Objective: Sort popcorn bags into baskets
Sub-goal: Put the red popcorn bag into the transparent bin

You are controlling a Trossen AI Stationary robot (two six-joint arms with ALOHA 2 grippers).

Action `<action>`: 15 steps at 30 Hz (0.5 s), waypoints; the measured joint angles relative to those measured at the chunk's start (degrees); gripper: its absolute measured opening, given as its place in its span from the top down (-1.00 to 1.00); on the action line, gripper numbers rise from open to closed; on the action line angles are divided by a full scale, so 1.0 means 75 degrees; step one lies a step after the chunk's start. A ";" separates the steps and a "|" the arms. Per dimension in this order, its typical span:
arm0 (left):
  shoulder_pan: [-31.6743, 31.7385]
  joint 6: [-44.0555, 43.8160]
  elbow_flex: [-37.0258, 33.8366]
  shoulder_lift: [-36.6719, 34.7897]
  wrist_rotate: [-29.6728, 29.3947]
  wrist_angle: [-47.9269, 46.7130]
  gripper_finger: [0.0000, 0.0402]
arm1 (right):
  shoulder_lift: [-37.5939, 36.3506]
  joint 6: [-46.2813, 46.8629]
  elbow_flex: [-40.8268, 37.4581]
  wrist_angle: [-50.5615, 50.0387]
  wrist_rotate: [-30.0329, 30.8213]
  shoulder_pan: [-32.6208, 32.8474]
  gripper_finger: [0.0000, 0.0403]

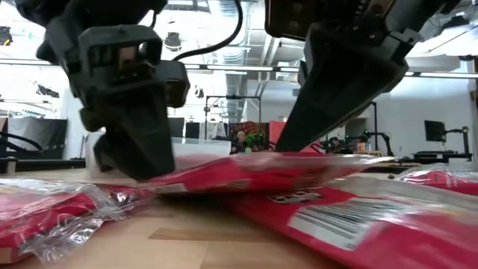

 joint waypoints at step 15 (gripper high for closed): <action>0.0115 -0.0032 -0.0009 0.0243 0.0085 0.0655 0.34 | -0.0041 -0.0472 -0.0384 0.0248 0.0061 -0.0557 0.93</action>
